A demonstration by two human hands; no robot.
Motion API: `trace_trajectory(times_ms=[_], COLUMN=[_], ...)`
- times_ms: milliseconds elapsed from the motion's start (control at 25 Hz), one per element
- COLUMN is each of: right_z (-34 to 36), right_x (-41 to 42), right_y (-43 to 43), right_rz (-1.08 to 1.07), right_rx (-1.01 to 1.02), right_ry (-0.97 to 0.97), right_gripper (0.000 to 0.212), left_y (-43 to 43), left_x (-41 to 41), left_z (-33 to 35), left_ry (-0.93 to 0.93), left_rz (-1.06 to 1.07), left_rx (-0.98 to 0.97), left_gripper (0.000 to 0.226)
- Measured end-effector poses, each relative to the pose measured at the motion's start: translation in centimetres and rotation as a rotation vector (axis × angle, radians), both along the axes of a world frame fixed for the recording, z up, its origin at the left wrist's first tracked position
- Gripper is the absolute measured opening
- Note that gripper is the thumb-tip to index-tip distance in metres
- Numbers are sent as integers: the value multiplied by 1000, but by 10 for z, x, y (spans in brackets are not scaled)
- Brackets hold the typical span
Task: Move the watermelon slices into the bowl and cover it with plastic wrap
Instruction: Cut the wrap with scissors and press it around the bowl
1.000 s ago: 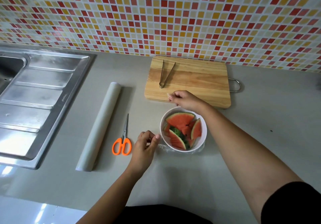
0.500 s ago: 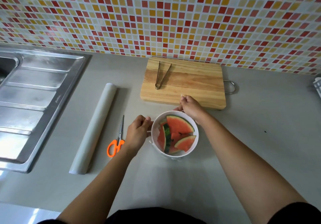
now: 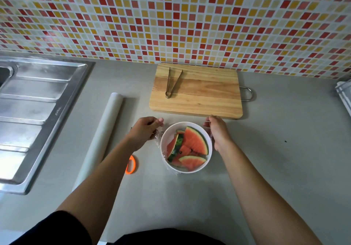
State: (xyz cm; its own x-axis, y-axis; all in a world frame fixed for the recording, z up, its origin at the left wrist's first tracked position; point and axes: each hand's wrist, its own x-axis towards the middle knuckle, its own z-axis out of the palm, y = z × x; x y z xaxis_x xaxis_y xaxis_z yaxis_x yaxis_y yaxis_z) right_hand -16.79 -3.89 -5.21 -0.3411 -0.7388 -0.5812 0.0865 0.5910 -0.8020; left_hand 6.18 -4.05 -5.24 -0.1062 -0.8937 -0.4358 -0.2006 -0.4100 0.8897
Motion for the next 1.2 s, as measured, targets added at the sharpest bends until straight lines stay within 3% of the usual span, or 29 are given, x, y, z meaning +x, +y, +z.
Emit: trace_trajectory(times_ms=[200,400,560,640,920,1040,1200], right_z=[1,-6,-12,-15,-23,-23,-13], right_x=[0,-1,2,4,6,5,2], right_y=[0,2,5,6,6,4,1], right_rz=[87,186,181,175,93,72,24], right_rx=[65,-38,-83,-84,-82,-29,97], right_ry=[17,228,313,328,342,260,31], right_gripper=[21,26,26,28,34,26,25], left_y=[4,25,38,41,42,40,27], left_x=[6,-5,-26,-32,-20,-21,-11], left_z=[5,4,0,-4,-19,-22,-21], left_ry=[-18,-14,-320,-359,-672,-625,-319], left_rz=[10,121,255,307,207,220,237], left_rx=[110,-36,-253,-307,-268,-238,-68], left_gripper=[51,32,31,30,27,29,31])
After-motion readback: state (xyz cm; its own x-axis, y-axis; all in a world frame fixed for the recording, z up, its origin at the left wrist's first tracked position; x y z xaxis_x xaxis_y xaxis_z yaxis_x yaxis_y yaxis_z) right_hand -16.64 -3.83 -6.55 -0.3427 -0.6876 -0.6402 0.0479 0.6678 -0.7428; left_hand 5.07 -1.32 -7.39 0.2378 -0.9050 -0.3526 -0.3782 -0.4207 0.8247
